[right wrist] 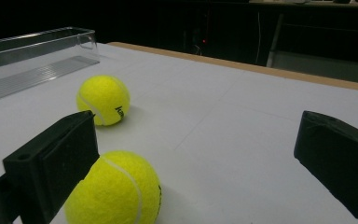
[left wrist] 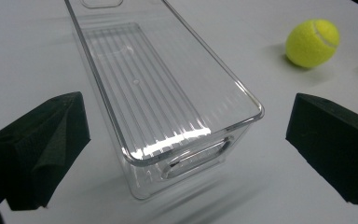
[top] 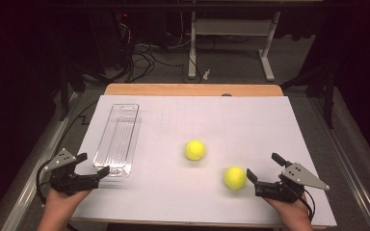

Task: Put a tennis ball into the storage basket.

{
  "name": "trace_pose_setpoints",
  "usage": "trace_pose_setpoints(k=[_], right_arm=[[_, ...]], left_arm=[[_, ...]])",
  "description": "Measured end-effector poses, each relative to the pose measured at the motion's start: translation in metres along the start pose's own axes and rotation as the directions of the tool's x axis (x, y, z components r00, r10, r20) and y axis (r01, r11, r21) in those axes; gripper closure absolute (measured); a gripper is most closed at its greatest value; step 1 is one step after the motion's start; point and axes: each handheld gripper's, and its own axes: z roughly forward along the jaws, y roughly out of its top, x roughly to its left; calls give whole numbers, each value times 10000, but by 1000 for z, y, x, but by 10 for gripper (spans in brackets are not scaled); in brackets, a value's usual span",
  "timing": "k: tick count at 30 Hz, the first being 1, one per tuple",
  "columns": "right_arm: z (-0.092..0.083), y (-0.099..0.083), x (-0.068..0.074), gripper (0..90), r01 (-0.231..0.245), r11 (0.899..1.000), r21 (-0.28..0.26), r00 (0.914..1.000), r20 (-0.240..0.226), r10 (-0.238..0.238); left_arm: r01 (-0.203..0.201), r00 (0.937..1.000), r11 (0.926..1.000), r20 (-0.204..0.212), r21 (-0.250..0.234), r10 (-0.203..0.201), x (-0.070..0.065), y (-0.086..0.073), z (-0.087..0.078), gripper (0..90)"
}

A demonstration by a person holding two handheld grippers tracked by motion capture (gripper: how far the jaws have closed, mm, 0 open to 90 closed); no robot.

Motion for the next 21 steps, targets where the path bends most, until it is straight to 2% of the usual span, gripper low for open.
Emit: trace_pose_setpoints(k=[4, 9, 10, 16, 17, 21], right_arm=[[0, 0, 0, 4, -12, 10000, 5, 10000, -5, 12], [0, 0, 0, 5, -21, 10000, 22, 10000, -16, 21], [1, 0, 0, 4, -15, 10000, 24, 10000, -18, 15], [1, -1, 0, 4, 1, 10000, 39, 10000, -44, -1], [1, -1, 0, 5, 7, 10000, 48, 10000, -46, -6], [1, -1, 0, 4, -2, 10000, 60, 10000, -58, 3]], left_arm=[[108, 9999, 9988, 37, 470, -110, 0, 0, 2, 7], [207, 9998, 9918, 34, 1263, -213, 0, -2, 8, 6], [207, 9998, 9918, 34, 1263, -213, 0, -2, 8, 7], [279, 9996, 9818, -4, 1876, -284, -1, -4, 14, 7], [337, 9994, 9771, -61, 2099, -331, -1, -5, 15, 6], [339, 9994, 9713, -97, 2355, -325, 0, -6, 18, 7]])
